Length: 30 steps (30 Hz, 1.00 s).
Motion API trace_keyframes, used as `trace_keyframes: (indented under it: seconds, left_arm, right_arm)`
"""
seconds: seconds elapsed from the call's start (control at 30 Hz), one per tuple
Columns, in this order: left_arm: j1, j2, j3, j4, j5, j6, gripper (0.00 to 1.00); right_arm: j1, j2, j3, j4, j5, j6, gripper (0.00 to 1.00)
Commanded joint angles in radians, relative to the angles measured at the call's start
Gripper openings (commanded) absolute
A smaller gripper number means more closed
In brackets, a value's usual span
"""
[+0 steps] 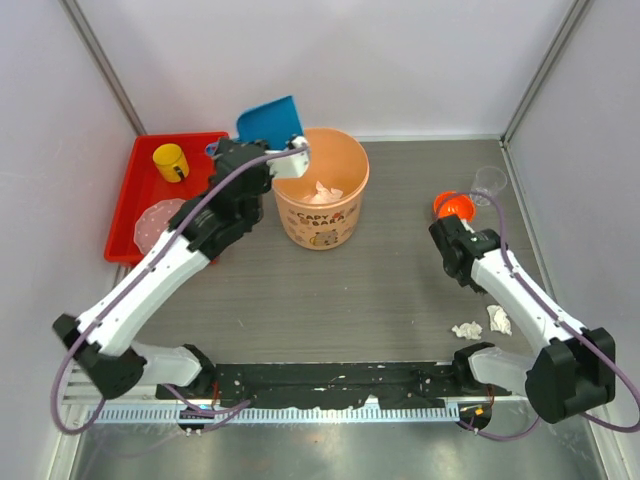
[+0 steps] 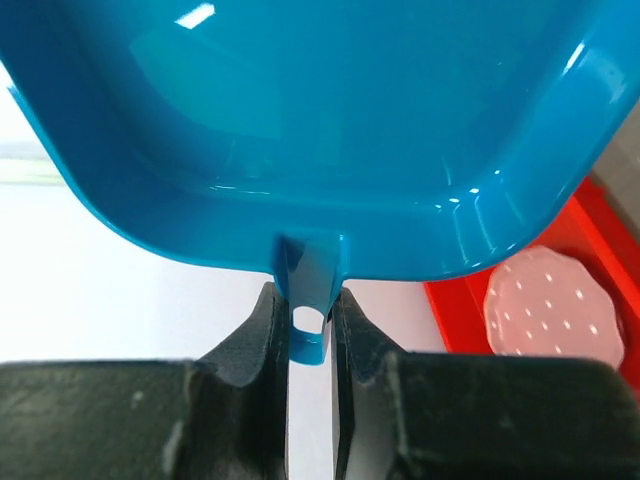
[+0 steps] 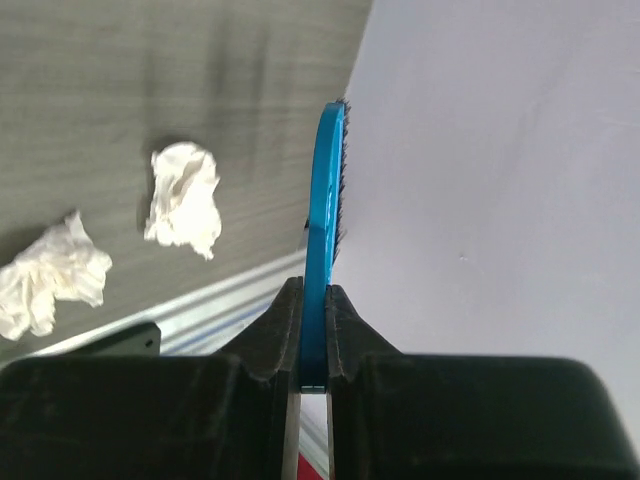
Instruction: Sweep away the paper scraps from the table
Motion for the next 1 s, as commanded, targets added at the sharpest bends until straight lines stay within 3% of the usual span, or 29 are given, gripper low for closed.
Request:
trace_keyframes:
  seconds: [0.0,0.07,0.23,0.33,0.57,0.7,0.83,0.97]
  left_arm:
    - [0.028,-0.094,-0.144,-0.202,0.053,-0.223,0.0]
    - [0.053,-0.114,-0.175,-0.219,0.094,-0.25,0.0]
    - [0.115,-0.154,-0.193,-0.23,0.166,-0.278,0.0]
    - [0.129,-0.159,-0.189,-0.229,0.177,-0.28,0.0]
    - [0.14,-0.15,-0.169,-0.252,0.18,-0.295,0.0]
    - [0.149,-0.139,-0.155,-0.267,0.167,-0.299,0.0]
    - [0.16,-0.133,-0.138,-0.288,0.159,-0.31,0.0]
    - [0.171,-0.13,-0.135,-0.304,0.166,-0.318,0.0]
  right_arm:
    - [-0.018,0.013,-0.092,0.036,-0.054,-0.08,0.01]
    - [-0.028,0.024,-0.113,0.047,-0.1,-0.089,0.01]
    - [-0.017,0.08,-0.132,0.081,-0.544,-0.077,0.01]
    - [0.003,0.142,-0.098,0.085,-0.64,-0.059,0.01]
    - [0.152,0.323,0.118,0.061,-0.751,-0.069,0.01]
    - [0.25,0.426,0.273,0.016,-0.72,-0.043,0.01]
    - [0.291,0.499,0.437,0.0,-0.79,0.107,0.01]
    - [0.337,0.492,0.46,0.002,-0.784,0.144,0.01]
